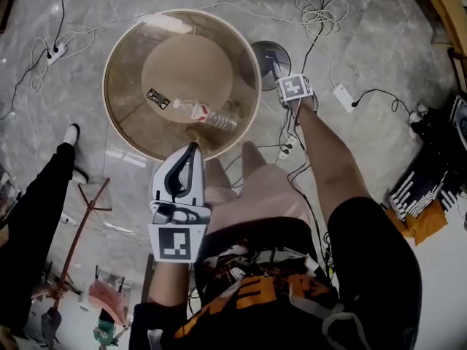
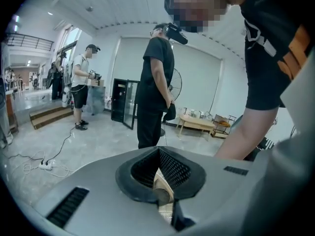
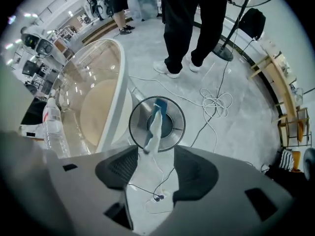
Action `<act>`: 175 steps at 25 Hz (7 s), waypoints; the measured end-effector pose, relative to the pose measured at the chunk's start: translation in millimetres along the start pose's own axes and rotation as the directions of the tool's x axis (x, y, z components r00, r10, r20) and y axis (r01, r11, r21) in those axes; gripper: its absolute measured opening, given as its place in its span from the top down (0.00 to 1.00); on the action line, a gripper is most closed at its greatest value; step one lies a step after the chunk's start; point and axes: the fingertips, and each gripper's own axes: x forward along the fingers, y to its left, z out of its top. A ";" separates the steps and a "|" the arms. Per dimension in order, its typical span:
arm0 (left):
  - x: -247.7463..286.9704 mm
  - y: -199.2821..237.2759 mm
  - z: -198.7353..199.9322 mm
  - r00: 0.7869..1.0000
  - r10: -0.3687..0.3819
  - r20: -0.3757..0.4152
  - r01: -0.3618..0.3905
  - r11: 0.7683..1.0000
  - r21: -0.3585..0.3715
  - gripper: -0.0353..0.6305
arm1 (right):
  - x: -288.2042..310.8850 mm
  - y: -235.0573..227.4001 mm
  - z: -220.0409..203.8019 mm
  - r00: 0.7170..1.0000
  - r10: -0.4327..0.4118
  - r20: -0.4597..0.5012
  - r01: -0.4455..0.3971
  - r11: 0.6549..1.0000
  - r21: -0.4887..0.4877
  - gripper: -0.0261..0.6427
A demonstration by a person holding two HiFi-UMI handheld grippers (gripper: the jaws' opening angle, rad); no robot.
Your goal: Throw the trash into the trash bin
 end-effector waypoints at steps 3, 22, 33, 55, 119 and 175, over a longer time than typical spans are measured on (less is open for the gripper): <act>0.2 3.4 -0.7 1.000 0.005 0.004 -0.005 1.000 -0.006 0.91 | 7.2 6.5 7.3 0.999 0.036 0.026 -0.036 0.999 0.003 0.59; -102.8 111.6 -17.8 0.963 0.242 0.122 -0.217 0.957 -0.192 0.91 | -70.1 305.1 43.0 0.910 0.396 0.122 -0.242 0.746 -0.621 0.46; -160.0 162.9 -54.6 0.944 0.317 0.091 -0.288 0.927 -0.240 0.91 | 1.1 339.2 9.1 0.994 0.109 -0.030 -0.101 0.738 -0.667 0.48; -98.4 84.9 -11.0 0.980 0.159 0.119 -0.143 0.980 -0.136 0.91 | -62.0 121.6 32.9 0.977 0.071 0.202 -0.043 0.989 -0.140 0.50; -211.9 233.0 -97.9 0.904 0.426 0.031 -0.393 0.857 -0.333 0.91 | 10.0 469.8 142.4 0.982 0.148 0.119 -0.018 0.697 -0.716 0.90; -57.7 12.9 32.2 0.985 0.122 0.126 -0.119 0.992 -0.029 0.91 | -174.4 104.2 109.6 0.797 0.270 0.541 -0.121 0.948 -0.294 0.71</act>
